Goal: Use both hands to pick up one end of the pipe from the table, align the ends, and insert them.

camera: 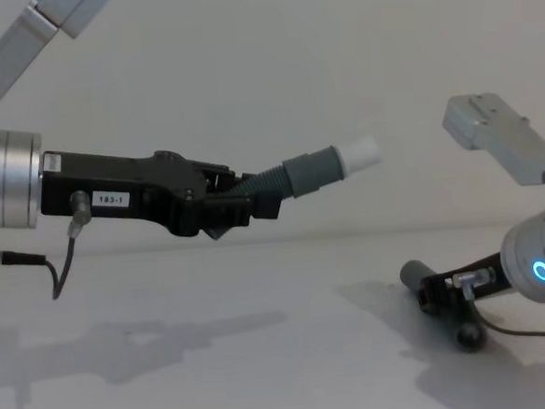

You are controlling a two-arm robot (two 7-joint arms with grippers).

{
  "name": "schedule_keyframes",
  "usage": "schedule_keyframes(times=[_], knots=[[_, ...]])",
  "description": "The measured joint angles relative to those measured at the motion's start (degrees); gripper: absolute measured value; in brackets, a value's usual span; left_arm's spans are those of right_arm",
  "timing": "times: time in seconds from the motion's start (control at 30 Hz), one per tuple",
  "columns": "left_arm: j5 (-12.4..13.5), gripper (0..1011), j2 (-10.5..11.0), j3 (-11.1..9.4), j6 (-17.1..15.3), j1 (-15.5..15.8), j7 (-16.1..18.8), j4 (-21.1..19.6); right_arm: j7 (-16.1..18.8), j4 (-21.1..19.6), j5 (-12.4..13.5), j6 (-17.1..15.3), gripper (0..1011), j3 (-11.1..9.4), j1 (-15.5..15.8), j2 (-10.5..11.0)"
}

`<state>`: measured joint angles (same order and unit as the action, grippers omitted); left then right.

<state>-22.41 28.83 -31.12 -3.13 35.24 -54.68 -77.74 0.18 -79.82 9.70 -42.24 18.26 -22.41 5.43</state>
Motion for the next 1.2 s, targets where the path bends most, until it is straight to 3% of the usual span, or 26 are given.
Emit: schedule_keyframes(times=[1.2], knots=[[0.0,306,0.0,0.0,0.0,0.0,0.0,0.0,0.0,0.0,0.0,0.0,255,0.0,0.0,-0.1]])
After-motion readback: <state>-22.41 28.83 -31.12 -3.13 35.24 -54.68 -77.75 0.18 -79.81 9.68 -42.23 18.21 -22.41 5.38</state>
